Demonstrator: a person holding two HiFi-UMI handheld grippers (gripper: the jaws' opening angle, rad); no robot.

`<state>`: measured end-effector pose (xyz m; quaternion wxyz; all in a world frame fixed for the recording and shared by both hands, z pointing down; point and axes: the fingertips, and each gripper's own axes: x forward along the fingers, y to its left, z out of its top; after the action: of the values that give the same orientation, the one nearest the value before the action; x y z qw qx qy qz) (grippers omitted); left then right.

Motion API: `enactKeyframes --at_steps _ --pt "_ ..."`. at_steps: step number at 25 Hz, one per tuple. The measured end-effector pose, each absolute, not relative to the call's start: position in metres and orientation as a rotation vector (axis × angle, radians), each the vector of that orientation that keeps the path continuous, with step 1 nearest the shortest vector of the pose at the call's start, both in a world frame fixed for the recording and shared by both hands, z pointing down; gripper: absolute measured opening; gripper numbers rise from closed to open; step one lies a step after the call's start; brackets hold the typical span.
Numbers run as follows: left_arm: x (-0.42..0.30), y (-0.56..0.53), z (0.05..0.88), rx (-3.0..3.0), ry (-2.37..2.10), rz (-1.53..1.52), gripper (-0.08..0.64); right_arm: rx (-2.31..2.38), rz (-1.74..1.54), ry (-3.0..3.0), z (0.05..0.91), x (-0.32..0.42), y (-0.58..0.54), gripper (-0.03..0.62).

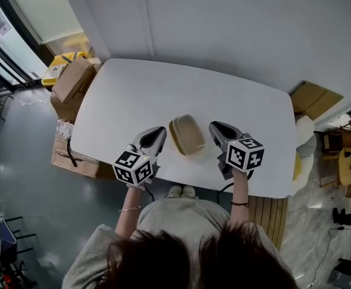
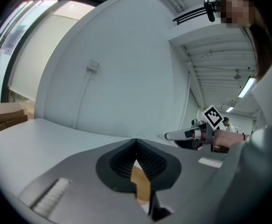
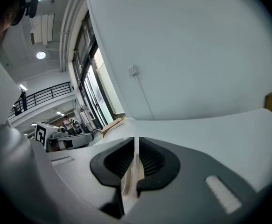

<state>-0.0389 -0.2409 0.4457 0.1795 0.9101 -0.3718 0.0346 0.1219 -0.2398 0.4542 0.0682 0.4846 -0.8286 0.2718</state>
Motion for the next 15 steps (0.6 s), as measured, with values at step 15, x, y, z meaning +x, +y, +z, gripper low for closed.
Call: enactKeyframes --at_steps 15 --pt "-0.04 -0.24 0.425 2.625 -1.062 0.066 -0.009 1.484 0.82 -2.603 0.429 0.138 -0.227 0.044"
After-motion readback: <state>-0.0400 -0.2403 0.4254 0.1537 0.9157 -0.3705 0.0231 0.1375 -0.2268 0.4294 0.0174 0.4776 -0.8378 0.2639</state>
